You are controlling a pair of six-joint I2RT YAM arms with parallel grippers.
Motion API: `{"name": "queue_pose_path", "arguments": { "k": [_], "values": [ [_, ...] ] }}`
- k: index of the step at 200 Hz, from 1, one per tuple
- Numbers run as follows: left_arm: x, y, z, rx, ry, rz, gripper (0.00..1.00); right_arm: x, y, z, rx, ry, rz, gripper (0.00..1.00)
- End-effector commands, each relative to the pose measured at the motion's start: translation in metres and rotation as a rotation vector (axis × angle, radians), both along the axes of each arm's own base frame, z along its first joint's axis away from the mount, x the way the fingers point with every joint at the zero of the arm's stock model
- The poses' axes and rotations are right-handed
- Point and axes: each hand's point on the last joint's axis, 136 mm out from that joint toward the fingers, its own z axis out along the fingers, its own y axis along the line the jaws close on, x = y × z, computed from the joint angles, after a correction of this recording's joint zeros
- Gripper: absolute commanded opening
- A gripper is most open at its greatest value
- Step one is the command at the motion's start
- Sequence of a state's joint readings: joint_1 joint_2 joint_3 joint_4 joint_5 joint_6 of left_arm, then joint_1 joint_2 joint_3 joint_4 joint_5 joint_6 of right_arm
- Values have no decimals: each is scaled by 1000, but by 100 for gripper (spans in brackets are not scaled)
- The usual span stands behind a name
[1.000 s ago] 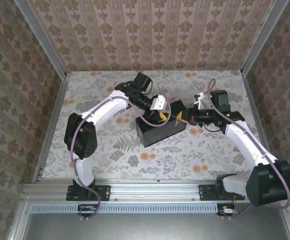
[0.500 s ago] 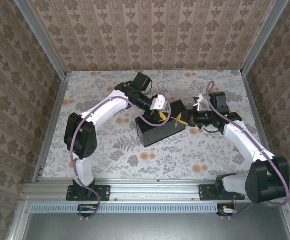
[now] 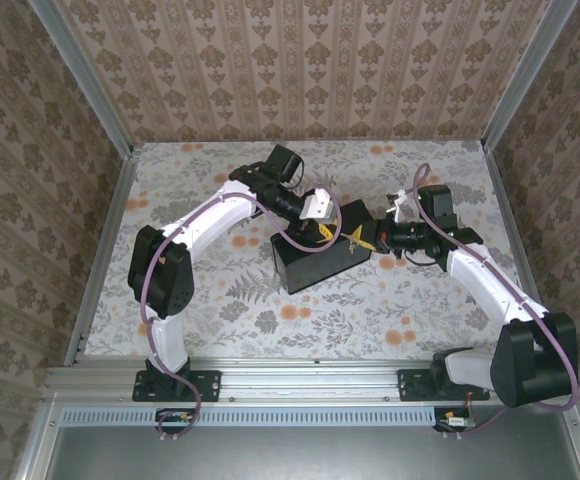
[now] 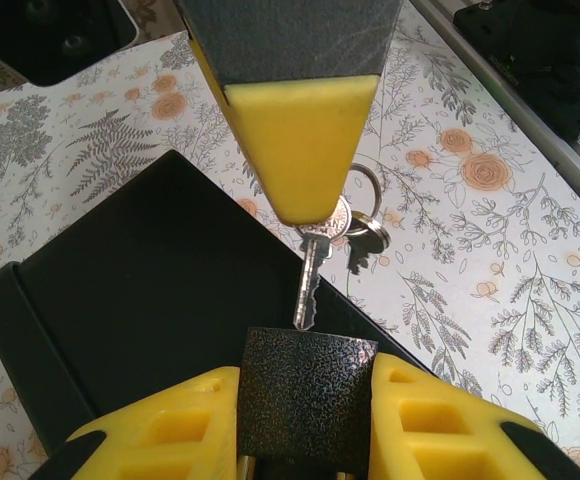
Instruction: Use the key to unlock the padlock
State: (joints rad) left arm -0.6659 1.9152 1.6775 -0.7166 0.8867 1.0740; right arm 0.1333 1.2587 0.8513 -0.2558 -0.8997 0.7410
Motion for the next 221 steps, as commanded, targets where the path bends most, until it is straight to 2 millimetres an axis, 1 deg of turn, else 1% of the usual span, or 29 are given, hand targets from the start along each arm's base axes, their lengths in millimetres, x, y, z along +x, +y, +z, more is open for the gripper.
{"name": "queue_pose_path", "arguments": {
  "k": [1,27,52,96,110,145,179,221],
  "values": [
    [-2,8,-9,40,31,23,11,-5,3,3,36,3,19,0],
    [-2,8,-9,38,34,22,11,-1,5,6,60,-7,18,0],
    [-2,9,-10,42,34,25,11,-3,6,8,69,-11,23,0],
    [-1,8,-8,37,31,24,11,-6,6,5,71,0,27,0],
    [-2,8,-8,37,32,24,11,-4,6,5,72,2,24,0],
    [-2,8,-9,37,35,27,11,0,9,10,94,-11,26,0],
    [-2,8,-9,34,37,30,11,0,11,7,94,0,24,0],
    [-1,7,-8,21,45,36,11,0,18,5,104,10,29,0]
  ]
}}
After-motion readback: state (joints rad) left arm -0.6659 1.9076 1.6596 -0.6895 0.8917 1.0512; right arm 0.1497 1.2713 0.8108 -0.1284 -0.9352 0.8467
